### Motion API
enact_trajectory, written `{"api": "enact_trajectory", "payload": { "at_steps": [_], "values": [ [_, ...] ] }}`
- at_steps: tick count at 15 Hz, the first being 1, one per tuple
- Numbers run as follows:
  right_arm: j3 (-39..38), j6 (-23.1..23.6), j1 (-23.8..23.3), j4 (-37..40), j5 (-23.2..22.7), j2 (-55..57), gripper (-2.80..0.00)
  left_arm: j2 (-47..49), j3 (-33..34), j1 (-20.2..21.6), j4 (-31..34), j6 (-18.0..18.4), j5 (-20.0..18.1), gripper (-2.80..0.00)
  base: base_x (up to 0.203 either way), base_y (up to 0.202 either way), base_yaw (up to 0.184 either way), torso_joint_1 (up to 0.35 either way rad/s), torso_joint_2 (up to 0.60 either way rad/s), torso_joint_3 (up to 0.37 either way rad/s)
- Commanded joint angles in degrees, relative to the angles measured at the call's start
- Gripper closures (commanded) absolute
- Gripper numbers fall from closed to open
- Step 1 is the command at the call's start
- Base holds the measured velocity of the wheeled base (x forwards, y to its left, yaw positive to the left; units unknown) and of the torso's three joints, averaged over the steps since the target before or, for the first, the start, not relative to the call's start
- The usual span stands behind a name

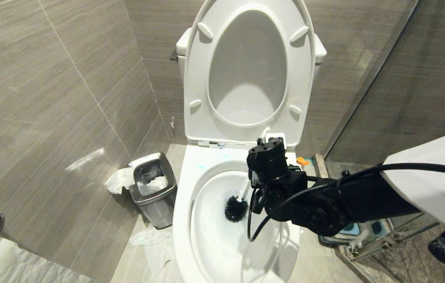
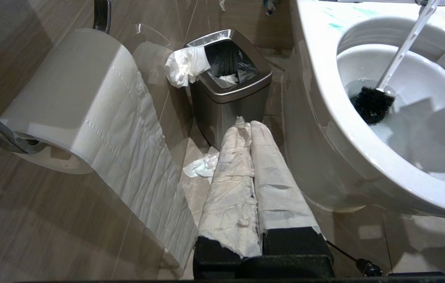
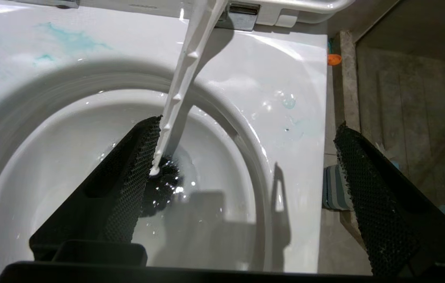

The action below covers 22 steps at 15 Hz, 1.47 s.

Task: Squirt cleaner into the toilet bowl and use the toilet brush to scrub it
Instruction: Scrub the toilet bowl

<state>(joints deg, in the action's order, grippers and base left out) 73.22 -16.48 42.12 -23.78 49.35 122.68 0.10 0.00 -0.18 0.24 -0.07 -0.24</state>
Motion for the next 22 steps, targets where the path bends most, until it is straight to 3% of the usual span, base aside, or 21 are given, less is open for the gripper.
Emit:
{"api": "enact_trajectory", "payload": {
  "at_steps": [1,5,13,16,22],
  "values": [
    [3.36,-0.13,-0.47,-0.12,3.12,4.05,-2.8,-0.01,0.12,0.01,0.02,-0.01,-0.02,0.0,0.0,0.0,0.0,0.0,0.0,0.0],
    [8.14,-0.56,-1.08,-4.43,3.4,8.08,-2.8,-0.01,0.09,0.01,0.02,-0.01,-0.02,0.0,0.0,0.0,0.0,0.0,0.0,0.0],
    [8.87,-0.68,-1.38,-10.01,-0.06,11.4,-2.8,-0.01,0.17,0.01,0.02,-0.01,-0.02,0.0,0.0,0.0,0.0,0.0,0.0,0.0],
    [9.15,1.41,-1.63,-15.59,0.09,15.29,-2.8,0.04,0.09,0.01,0.02,-0.01,-0.02,0.0,0.0,0.0,0.0,0.0,0.0,0.0],
    [14.02,13.2,-4.03,-33.76,-1.01,23.09,-2.8,-0.01,0.09,0.01,0.02,-0.01,-0.02,0.0,0.0,0.0,0.0,0.0,0.0,0.0]
  ]
}}
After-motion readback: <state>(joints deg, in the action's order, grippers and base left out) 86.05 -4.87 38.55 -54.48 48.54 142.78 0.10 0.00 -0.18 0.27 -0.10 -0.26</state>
